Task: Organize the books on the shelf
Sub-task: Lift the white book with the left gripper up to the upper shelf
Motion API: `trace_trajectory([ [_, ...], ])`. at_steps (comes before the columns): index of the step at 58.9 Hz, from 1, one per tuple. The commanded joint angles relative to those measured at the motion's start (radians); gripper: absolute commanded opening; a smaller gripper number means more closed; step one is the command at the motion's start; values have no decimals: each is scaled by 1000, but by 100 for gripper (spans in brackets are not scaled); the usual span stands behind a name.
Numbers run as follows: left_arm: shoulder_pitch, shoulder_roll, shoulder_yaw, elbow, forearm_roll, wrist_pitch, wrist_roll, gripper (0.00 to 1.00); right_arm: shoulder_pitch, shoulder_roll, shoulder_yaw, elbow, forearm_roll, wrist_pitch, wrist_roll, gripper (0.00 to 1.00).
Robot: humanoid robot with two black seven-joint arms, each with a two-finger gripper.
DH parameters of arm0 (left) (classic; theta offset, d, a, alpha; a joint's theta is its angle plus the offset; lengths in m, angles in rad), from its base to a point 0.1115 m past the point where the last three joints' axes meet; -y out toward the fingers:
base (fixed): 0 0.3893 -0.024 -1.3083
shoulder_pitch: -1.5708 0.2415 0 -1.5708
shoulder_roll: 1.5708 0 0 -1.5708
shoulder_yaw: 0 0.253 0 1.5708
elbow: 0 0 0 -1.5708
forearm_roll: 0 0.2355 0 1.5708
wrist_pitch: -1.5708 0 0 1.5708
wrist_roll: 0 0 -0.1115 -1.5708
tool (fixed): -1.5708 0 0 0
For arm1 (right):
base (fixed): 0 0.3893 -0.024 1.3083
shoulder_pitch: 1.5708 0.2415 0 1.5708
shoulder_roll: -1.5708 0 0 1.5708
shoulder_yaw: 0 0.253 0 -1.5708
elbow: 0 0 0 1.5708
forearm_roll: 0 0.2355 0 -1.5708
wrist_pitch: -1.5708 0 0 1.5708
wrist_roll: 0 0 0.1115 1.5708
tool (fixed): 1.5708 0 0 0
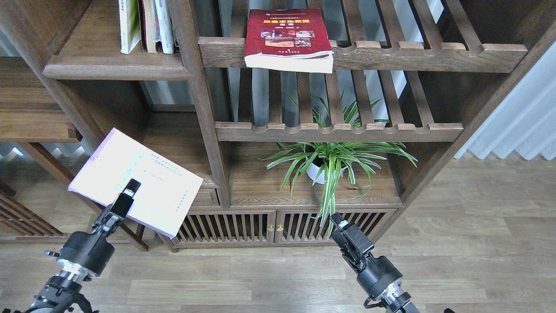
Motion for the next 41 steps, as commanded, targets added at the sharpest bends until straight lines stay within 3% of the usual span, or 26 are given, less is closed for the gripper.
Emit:
trace_trajectory([
  [1, -60, -3, -29, 1, -4, 0, 4, 2, 4, 2, 0, -7, 2, 0, 1, 98],
  [12, -168, 2, -61, 1, -7, 0, 32, 2, 21, 2, 0, -22, 7, 0, 1, 98],
  [29, -327, 0, -136, 1, -5, 0, 139, 2, 24, 2, 0, -33, 14, 0, 3, 98],
  [41, -363, 6, -241, 1, -5, 0, 205, 2, 24, 0, 0, -43, 20, 0, 3, 98],
])
